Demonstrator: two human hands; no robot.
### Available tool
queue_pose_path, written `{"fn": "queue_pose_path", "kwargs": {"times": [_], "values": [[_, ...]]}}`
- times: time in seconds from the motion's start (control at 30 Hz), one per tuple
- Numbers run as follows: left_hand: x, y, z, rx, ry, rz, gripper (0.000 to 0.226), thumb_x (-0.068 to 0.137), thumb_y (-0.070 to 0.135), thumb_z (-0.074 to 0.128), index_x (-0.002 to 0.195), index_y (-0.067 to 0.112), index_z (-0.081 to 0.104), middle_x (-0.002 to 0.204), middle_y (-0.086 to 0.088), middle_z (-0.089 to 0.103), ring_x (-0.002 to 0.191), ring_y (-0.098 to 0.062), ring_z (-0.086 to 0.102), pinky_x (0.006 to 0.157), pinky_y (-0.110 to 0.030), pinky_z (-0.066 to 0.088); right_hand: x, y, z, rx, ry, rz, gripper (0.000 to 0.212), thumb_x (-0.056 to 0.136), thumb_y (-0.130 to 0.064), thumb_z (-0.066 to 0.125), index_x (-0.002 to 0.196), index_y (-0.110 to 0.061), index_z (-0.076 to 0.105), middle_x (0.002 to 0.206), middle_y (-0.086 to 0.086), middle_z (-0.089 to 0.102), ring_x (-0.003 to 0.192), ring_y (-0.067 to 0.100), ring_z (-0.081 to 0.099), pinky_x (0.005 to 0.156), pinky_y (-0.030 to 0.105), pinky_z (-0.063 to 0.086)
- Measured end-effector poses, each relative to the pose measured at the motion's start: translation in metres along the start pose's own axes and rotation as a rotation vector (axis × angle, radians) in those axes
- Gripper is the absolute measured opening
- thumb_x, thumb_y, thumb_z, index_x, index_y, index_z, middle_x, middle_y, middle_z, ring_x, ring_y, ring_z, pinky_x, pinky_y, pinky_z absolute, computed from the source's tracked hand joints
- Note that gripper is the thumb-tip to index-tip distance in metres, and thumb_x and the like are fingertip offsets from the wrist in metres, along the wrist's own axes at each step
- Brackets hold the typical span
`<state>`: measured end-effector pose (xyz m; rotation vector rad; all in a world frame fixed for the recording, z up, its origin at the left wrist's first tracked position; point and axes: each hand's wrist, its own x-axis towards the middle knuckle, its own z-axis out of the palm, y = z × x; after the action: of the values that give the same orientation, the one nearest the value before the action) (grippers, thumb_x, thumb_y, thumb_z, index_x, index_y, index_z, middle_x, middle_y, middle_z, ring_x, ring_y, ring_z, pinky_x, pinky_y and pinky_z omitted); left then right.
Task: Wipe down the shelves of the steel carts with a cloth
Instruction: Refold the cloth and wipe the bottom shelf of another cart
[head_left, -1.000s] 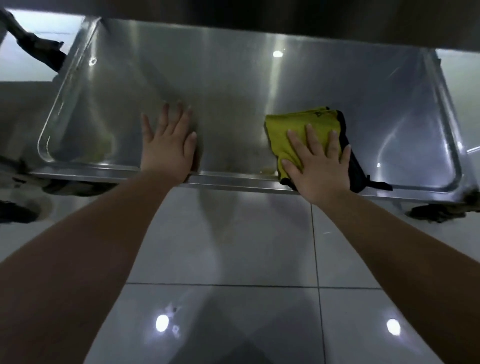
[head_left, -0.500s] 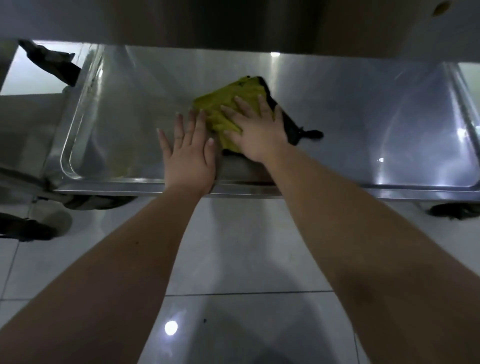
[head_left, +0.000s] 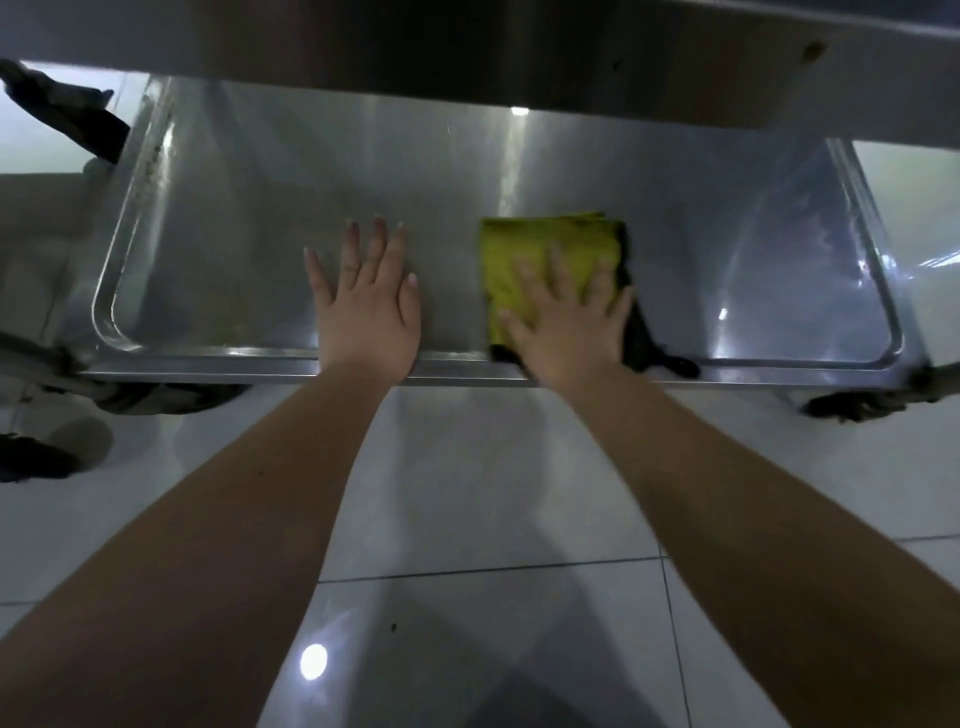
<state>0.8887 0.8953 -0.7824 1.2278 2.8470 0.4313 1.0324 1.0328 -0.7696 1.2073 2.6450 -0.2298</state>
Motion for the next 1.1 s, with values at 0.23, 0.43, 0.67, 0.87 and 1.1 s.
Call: {"fn": "queue_pose_path", "kwargs": {"times": [0.23, 0.43, 0.67, 0.87, 1.1], "values": [[-0.001, -0.005, -0.001, -0.046, 0.000, -0.053, 0.053, 0.103, 0.032, 0.022, 0.155, 0.022, 0.017, 0.163, 0.002, 0.013, 0.150, -0.021, -0.002, 0.117, -0.053, -0.011, 0.002, -0.057, 0.002, 0.040, 0.000, -0.240, 0.061, 0.095, -0.066, 0.026, 0.149, -0.052, 0.003, 0.162, -0.016, -0.010, 0.147, 0.034, -0.017, 0.112, 0.065, -0.009], [-0.003, -0.002, -0.001, -0.003, -0.009, -0.019, 0.054, 0.102, 0.032, 0.019, 0.155, 0.022, 0.017, 0.163, 0.002, 0.012, 0.150, -0.021, -0.003, 0.117, -0.054, -0.010, 0.008, 0.122, -0.009, 0.084, 0.023, 0.199, 0.064, 0.093, -0.069, 0.027, 0.150, -0.051, 0.003, 0.163, -0.014, -0.004, 0.146, 0.044, -0.006, 0.114, 0.065, -0.002], [-0.002, -0.003, 0.003, -0.057, -0.012, -0.021, 0.053, 0.102, 0.031, 0.021, 0.154, 0.020, 0.019, 0.163, 0.000, 0.014, 0.150, -0.022, -0.004, 0.117, -0.054, -0.011, 0.014, 0.085, -0.011, 0.089, 0.029, 0.339, 0.066, 0.093, -0.070, 0.018, 0.152, -0.046, -0.002, 0.163, -0.009, -0.006, 0.142, 0.053, -0.007, 0.114, 0.065, -0.003], [-0.005, -0.008, 0.001, -0.118, 0.044, -0.075, 0.052, 0.103, 0.030, 0.024, 0.154, 0.018, 0.020, 0.162, -0.001, 0.015, 0.150, -0.021, -0.003, 0.117, -0.052, -0.014, 0.016, -0.096, 0.003, -0.086, 0.021, -0.313, 0.061, 0.098, -0.056, 0.026, 0.152, -0.046, 0.001, 0.162, -0.014, -0.010, 0.144, 0.047, -0.013, 0.114, 0.062, -0.006], [-0.002, -0.010, 0.001, -0.112, 0.045, -0.088, 0.053, 0.104, 0.031, 0.022, 0.155, 0.020, 0.016, 0.163, -0.003, 0.009, 0.150, -0.025, -0.005, 0.116, -0.055, -0.013, 0.065, -0.034, -0.008, -0.067, 0.143, -0.307, 0.059, 0.095, -0.066, 0.027, 0.150, -0.048, 0.015, 0.163, -0.012, 0.010, 0.145, 0.047, 0.008, 0.114, 0.060, 0.010]]}}
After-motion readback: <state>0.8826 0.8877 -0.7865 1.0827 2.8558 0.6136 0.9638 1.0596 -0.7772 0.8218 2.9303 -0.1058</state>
